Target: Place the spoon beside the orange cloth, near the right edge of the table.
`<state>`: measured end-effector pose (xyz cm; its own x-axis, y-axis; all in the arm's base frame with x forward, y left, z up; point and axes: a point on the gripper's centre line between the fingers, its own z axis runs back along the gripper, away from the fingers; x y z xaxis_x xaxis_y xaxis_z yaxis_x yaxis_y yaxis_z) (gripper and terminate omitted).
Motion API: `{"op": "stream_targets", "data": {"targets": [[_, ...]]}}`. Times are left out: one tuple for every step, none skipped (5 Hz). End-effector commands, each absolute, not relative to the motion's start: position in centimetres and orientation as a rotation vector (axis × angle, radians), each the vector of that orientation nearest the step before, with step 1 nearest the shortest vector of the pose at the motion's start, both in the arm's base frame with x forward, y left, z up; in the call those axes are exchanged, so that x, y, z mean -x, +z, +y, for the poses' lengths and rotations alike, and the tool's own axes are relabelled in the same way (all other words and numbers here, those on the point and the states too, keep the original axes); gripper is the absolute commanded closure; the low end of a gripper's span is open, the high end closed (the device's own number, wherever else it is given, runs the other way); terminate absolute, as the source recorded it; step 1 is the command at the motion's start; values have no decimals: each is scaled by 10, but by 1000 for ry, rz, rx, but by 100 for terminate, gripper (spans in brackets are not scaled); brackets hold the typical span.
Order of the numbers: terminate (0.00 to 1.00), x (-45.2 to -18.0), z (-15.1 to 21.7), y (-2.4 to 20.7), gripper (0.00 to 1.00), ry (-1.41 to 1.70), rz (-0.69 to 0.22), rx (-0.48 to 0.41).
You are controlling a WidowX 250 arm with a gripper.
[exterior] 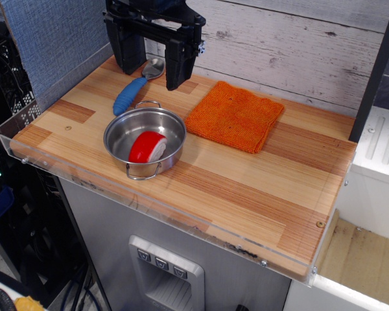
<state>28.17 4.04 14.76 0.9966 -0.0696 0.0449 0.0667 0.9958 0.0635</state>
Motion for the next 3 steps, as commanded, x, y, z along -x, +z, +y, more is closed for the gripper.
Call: {"op": "stream_targets", "data": {"targets": [[0,-282,40,148,0,-68,-47,-62],[0,-295,85,143,0,1,-72,-56],[0,-307,124,135,0,56,-66,-49]]}}
